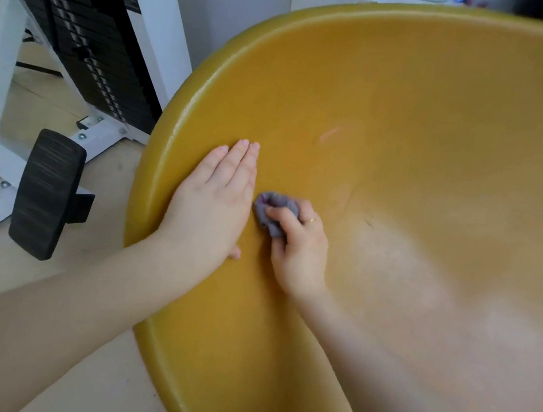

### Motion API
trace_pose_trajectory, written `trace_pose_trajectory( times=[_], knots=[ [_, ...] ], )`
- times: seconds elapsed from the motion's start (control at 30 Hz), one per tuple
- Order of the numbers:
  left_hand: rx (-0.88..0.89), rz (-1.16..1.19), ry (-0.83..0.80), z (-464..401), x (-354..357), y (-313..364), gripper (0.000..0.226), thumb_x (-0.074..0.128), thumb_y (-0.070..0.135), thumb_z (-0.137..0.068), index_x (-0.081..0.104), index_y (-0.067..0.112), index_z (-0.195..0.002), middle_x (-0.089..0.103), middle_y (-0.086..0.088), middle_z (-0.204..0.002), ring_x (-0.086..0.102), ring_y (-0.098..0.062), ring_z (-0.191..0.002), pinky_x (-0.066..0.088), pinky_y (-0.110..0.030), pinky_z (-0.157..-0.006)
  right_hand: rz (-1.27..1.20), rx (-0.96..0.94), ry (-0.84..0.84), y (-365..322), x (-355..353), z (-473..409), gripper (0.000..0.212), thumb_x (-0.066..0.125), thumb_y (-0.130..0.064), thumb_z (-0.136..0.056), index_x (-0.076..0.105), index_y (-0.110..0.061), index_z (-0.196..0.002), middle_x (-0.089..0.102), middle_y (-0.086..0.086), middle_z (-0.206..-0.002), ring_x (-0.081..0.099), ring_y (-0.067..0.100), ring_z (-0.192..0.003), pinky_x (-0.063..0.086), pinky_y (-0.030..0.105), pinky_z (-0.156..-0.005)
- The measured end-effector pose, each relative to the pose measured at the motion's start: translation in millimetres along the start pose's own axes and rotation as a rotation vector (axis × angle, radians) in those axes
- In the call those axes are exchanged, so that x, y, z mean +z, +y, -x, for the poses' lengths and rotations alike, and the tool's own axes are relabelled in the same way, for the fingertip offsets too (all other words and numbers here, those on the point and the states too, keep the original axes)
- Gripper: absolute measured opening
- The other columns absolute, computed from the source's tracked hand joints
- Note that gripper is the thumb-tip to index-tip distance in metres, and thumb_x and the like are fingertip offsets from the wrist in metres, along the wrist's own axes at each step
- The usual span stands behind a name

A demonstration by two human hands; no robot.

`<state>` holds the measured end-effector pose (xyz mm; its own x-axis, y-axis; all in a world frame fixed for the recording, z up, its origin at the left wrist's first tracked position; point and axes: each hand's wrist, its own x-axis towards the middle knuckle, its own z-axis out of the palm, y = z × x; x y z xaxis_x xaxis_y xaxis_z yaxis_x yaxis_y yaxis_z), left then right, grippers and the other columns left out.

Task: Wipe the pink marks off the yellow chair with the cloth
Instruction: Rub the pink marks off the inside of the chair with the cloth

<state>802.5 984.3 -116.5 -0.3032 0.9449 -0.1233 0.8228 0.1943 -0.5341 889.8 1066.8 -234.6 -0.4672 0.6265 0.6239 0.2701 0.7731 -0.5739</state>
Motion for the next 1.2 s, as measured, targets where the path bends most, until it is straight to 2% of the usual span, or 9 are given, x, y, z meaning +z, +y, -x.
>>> trace_pose_trajectory(
  times=[0.13, 0.33, 0.43, 0.67, 0.77, 1.0, 1.07, 1.13, 1.2],
  knots=[
    [0.003, -0.033, 0.044, -26, -5, 2, 0.123, 0.061, 0.061, -0.072, -0.014, -0.006, -0.144, -0.019, -0.02, -0.154, -0.012, -0.03, -0.144, -0.008, -0.038, -0.115, 0.003, -0.029, -0.067, 4, 0, 11, 0.02, 0.045, -0.013, -0.078, 0.056, -0.022, -0.093, 0.062, 0.012, -0.098, 0.055, 0.032, -0.075, 0.049, 0.035, -0.064],
    [0.022, -0.032, 0.04, -37, 5, 3, 0.129, 0.06, 0.066, -0.071, -0.02, -0.006, -0.141, -0.025, -0.022, -0.151, -0.016, -0.031, -0.143, -0.012, -0.039, -0.114, 0.11, 0.215, 0.329, 35, -3, -108, 0.029, 0.048, 0.006, -0.068, 0.067, -0.008, -0.086, 0.061, 0.017, -0.1, 0.054, 0.037, -0.079, 0.044, 0.03, -0.058],
    [0.018, -0.003, 0.053, -41, 8, 5, 0.129, 0.06, 0.065, -0.071, -0.021, -0.007, -0.141, -0.025, -0.022, -0.151, -0.016, -0.032, -0.143, -0.011, -0.04, -0.115, 0.122, 0.307, 0.405, 40, -7, -132, 0.032, 0.047, 0.007, -0.069, 0.067, -0.009, -0.089, 0.06, 0.014, -0.107, 0.054, 0.035, -0.085, 0.038, 0.027, -0.058],
    [0.001, 0.012, 0.058, -39, 1, 10, 0.128, 0.061, 0.064, -0.07, -0.019, -0.006, -0.142, -0.022, -0.019, -0.153, -0.014, -0.03, -0.144, -0.01, -0.038, -0.115, 0.011, 0.001, -0.046, 21, -4, -13, 0.025, 0.046, -0.01, -0.075, 0.059, -0.016, -0.095, 0.061, 0.013, -0.1, 0.058, 0.032, -0.082, 0.047, 0.033, -0.068],
    [-0.001, -0.013, 0.055, -40, 0, 11, 0.129, 0.061, 0.065, -0.07, -0.019, -0.006, -0.142, -0.022, -0.02, -0.153, -0.014, -0.031, -0.144, -0.009, -0.039, -0.115, 0.021, -0.041, -0.092, 21, -5, -12, 0.023, 0.045, -0.009, -0.075, 0.06, -0.015, -0.092, 0.061, 0.011, -0.097, 0.057, 0.032, -0.078, 0.049, 0.035, -0.064],
    [0.038, 0.009, 0.042, -44, 5, 9, 0.129, 0.057, 0.068, -0.071, -0.023, -0.005, -0.141, -0.028, -0.02, -0.151, -0.018, -0.032, -0.143, -0.012, -0.04, -0.114, 0.053, 0.226, 0.398, 41, -17, -141, 0.031, 0.048, 0.007, -0.069, 0.067, -0.007, -0.09, 0.062, 0.012, -0.104, 0.056, 0.033, -0.085, 0.038, 0.025, -0.059],
    [0.045, 0.037, 0.043, -45, 2, 9, 0.127, 0.059, 0.065, -0.073, -0.021, -0.005, -0.141, -0.026, -0.02, -0.151, -0.017, -0.032, -0.143, -0.011, -0.04, -0.115, -0.146, 0.424, 0.529, 34, -15, -156, 0.031, 0.048, 0.01, -0.072, 0.066, -0.005, -0.091, 0.061, 0.012, -0.106, 0.057, 0.027, -0.092, 0.034, 0.007, -0.063],
    [0.044, 0.065, 0.058, -41, -3, 8, 0.117, 0.062, 0.055, -0.078, -0.014, -0.004, -0.144, -0.021, -0.018, -0.154, -0.012, -0.03, -0.144, -0.008, -0.038, -0.116, -0.269, 0.526, 0.535, 16, -8, -151, 0.027, 0.051, 0.009, -0.074, 0.065, -0.004, -0.092, 0.061, 0.012, -0.105, 0.056, 0.019, -0.095, 0.031, -0.002, -0.073],
    [-0.001, 0.102, 0.221, -34, -9, 1, 0.092, 0.059, 0.039, -0.085, 0.006, -0.004, -0.147, -0.002, -0.017, -0.157, 0.004, -0.027, -0.145, 0.003, -0.036, -0.117, -0.308, 0.389, 0.398, -8, 3, -131, 0.027, 0.052, 0.007, -0.071, 0.065, -0.003, -0.092, 0.063, 0.012, -0.102, 0.054, 0.011, -0.093, 0.031, -0.001, -0.079]
  ],
)
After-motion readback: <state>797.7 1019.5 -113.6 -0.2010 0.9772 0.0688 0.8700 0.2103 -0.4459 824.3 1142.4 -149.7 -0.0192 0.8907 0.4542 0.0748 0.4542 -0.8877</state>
